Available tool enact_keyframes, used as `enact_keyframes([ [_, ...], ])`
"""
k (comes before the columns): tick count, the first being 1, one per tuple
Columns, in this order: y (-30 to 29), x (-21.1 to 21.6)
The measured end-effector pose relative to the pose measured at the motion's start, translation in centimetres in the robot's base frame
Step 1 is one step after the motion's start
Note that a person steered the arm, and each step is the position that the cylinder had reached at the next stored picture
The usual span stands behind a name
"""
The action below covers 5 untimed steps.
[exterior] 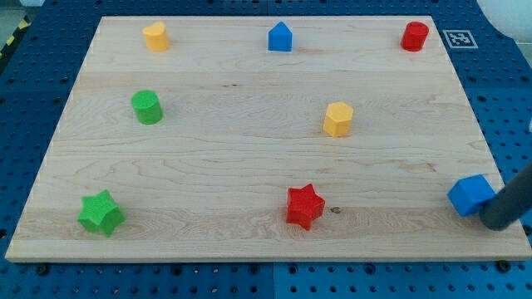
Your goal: Move the blue cube towards the yellow hexagon
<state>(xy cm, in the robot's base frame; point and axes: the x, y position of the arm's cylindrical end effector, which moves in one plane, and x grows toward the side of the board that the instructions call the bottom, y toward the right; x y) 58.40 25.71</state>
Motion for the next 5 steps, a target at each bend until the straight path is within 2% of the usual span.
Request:
enact_keyframes([
  [4, -0.6, -0.5],
  [5, -0.4, -2.6],
])
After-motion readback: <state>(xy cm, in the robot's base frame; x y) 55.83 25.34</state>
